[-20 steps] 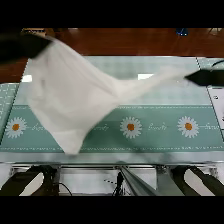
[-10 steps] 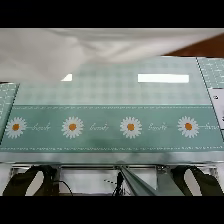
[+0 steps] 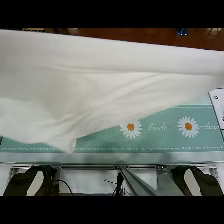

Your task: Fold the shirts.

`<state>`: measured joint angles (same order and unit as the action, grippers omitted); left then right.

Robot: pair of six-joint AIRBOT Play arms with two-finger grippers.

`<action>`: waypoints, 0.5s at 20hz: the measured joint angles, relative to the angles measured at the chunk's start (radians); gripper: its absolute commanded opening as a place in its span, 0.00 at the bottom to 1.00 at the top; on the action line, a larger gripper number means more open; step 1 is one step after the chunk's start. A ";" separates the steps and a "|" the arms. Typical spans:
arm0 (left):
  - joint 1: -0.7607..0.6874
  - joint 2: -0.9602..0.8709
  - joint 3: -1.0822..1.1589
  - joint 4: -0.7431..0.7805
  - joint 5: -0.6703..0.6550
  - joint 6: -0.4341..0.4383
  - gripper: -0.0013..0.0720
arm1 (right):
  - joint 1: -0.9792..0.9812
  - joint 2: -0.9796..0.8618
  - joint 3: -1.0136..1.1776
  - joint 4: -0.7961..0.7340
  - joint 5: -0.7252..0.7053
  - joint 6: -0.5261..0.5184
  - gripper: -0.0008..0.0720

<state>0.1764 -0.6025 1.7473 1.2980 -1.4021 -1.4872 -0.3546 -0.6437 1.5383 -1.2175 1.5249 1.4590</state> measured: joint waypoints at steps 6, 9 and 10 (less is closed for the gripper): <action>0.000 0.025 0.032 -0.025 0.057 0.014 0.04 | 0.000 0.006 0.079 -0.001 -0.082 0.000 0.04; 0.000 0.032 0.087 -0.050 0.109 0.016 0.04 | 0.000 0.006 0.193 0.007 -0.172 0.006 0.04; 0.000 0.033 0.114 -0.057 0.116 0.016 0.04 | 0.000 0.006 0.243 0.002 -0.190 0.009 0.04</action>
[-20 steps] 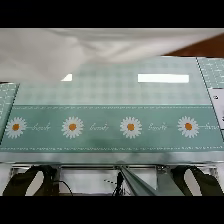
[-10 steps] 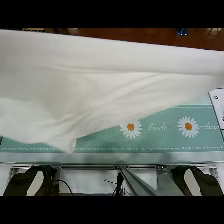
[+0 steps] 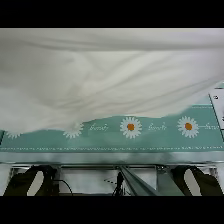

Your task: Fold the shirts.

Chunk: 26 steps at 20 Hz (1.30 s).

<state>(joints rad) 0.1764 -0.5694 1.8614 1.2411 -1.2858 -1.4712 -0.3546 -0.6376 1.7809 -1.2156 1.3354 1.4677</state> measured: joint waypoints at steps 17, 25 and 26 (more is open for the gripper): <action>0.039 -0.033 -0.392 -0.164 -0.382 -0.102 0.04 | 0.130 -0.261 -0.023 -0.235 0.471 0.010 0.04; 0.027 -0.349 -0.705 -0.241 0.128 0.021 0.05 | 0.202 -0.686 -0.146 -0.235 0.130 0.078 0.04; 0.017 -0.415 -0.714 -0.244 0.173 0.020 0.05 | 0.204 -0.734 -0.148 -0.235 0.087 0.099 0.04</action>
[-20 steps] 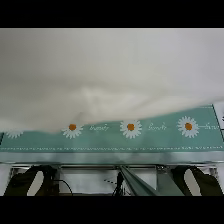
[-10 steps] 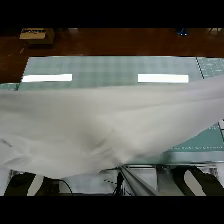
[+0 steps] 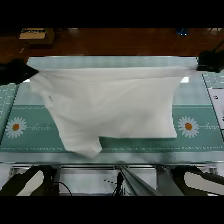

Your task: Fold the shirts.

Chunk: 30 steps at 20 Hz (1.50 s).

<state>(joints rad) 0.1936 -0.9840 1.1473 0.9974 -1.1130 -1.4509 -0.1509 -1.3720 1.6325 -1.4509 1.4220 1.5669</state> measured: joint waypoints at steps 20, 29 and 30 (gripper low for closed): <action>0.245 -0.383 -0.079 0.098 -0.331 0.114 0.71 | -0.206 -0.163 -0.155 0.010 0.134 -0.149 0.61; 0.209 -0.373 -0.377 -0.037 -0.228 0.169 0.71 | -0.320 0.027 -0.507 0.311 -0.075 -0.243 0.69; 0.188 -0.384 -0.385 -0.044 -0.213 0.169 0.71 | -0.322 0.031 -0.513 0.328 -0.078 -0.248 0.69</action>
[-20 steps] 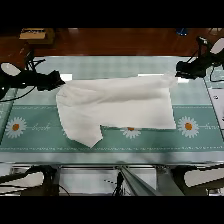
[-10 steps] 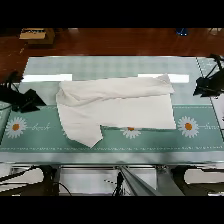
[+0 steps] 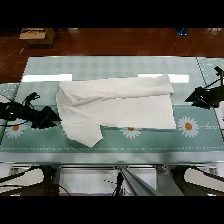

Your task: Fold the shirts.

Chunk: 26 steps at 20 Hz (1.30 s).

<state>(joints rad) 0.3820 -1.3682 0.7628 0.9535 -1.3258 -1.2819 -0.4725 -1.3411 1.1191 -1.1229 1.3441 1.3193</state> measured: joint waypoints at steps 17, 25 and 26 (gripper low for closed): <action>-0.175 -0.109 -0.021 -0.112 0.095 0.071 0.05 | -0.121 0.048 -0.200 -0.006 0.032 -0.053 0.83; -0.176 -0.108 -0.021 -0.114 0.087 0.090 0.05 | -0.151 0.052 -0.457 0.169 -0.100 -0.105 0.82; -0.176 -0.109 -0.021 -0.120 0.087 0.091 0.05 | -0.151 0.053 -0.475 0.196 -0.113 -0.108 0.81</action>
<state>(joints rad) 0.2058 -1.4769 0.7414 0.8337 -1.2392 -1.1912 -0.6239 -1.2881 0.6437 -0.9264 1.2308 1.2118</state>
